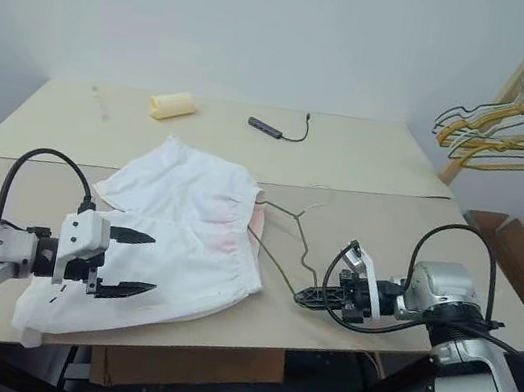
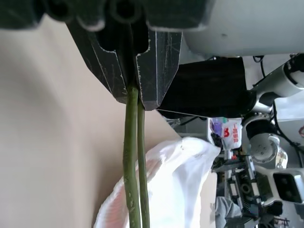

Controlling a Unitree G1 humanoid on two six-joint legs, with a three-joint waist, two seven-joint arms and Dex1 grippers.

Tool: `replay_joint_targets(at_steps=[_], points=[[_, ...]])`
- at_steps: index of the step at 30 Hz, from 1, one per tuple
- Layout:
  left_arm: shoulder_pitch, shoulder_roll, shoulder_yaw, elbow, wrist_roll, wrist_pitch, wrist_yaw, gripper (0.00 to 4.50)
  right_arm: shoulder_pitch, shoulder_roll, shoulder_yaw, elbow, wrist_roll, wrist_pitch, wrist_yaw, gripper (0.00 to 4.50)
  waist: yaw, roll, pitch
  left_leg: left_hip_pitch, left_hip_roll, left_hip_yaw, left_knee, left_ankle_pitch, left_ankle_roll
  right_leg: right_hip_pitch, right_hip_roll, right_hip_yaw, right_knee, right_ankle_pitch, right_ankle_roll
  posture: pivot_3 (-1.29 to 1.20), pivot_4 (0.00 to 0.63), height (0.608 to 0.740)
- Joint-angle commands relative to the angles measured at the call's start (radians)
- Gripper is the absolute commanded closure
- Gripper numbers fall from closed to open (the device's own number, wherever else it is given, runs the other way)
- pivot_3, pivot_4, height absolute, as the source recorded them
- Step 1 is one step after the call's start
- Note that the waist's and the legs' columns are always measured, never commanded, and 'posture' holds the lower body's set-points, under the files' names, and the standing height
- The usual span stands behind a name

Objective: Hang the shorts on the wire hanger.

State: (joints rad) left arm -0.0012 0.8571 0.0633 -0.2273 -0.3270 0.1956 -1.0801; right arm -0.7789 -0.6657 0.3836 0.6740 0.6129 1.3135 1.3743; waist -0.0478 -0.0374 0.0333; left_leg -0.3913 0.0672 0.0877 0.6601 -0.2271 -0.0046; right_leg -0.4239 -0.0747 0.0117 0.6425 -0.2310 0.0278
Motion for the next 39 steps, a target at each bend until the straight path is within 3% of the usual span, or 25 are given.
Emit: replay_joint_targets(at_steps=[1,6,11,22,26,31,39], points=[[0.0,0.009,0.033,-0.036,-0.01,0.004,0.009,0.01,-0.082,0.035,-0.015,0.126,-0.066,-0.092,0.047,4.5,0.007,0.0,0.0,0.0,0.0,0.0,0.0,0.0,0.0,0.0,0.0,0.0,0.0,0.001,-0.001,0.05,0.0,0.74],[0.002,0.013,0.043,-0.042,-0.012,0.008,0.013,0.01,-0.152,0.073,-0.065,0.286,-0.14,-0.171,0.042,4.5,0.023,0.0,0.0,-0.001,0.0,0.0,0.0,0.0,0.0,0.0,0.0,0.0,0.0,0.003,-0.005,0.06,0.0,0.74],[0.006,0.011,0.046,-0.047,-0.008,0.009,0.019,0.01,-0.147,0.058,-0.135,0.272,-0.162,-0.183,0.018,4.5,0.037,0.001,0.0,-0.001,0.0,0.0,0.0,0.0,0.0,-0.001,0.0,0.0,0.0,0.004,-0.006,0.05,0.0,0.74],[-0.182,-0.015,-0.007,0.015,0.025,-0.014,0.025,0.01,-0.032,0.027,-0.294,-0.234,-0.153,-0.137,-0.242,4.5,0.033,0.002,0.001,-0.001,0.0,0.001,0.0,0.0,0.0,-0.001,0.0,-0.001,0.001,0.003,-0.005,-0.02,0.0,0.74],[-0.522,-0.042,0.031,0.088,-0.029,0.033,0.062,0.01,0.021,-0.01,-0.333,-0.476,-0.157,-0.204,-0.306,4.5,0.04,0.002,0.002,-0.006,0.0,-0.002,0.003,0.0,0.0,-0.003,0.0,-0.004,0.0,0.003,-0.005,-0.01,0.0,0.74],[-0.882,-0.032,0.004,0.349,-0.018,-0.034,-0.057,0.01,0.031,-0.052,-0.3,-0.637,-0.19,-0.3,-0.321,4.5,0.022,0.003,0.001,-0.008,-0.002,-0.001,0.005,-0.001,0.002,-0.002,0.0,-0.002,-0.003,0.004,-0.004,-0.01,0.0,0.74],[-1.212,-0.059,-0.108,0.832,0.062,-0.197,-0.382,0.01,0.011,-0.066,-0.188,-0.758,-0.253,-0.395,-0.325,4.5,-0.001,0.003,0.002,-0.007,-0.002,-0.001,0.005,-0.002,0.002,-0.002,0.0,-0.002,-0.001,0.001,0.001,-0.01,0.0,0.74]])
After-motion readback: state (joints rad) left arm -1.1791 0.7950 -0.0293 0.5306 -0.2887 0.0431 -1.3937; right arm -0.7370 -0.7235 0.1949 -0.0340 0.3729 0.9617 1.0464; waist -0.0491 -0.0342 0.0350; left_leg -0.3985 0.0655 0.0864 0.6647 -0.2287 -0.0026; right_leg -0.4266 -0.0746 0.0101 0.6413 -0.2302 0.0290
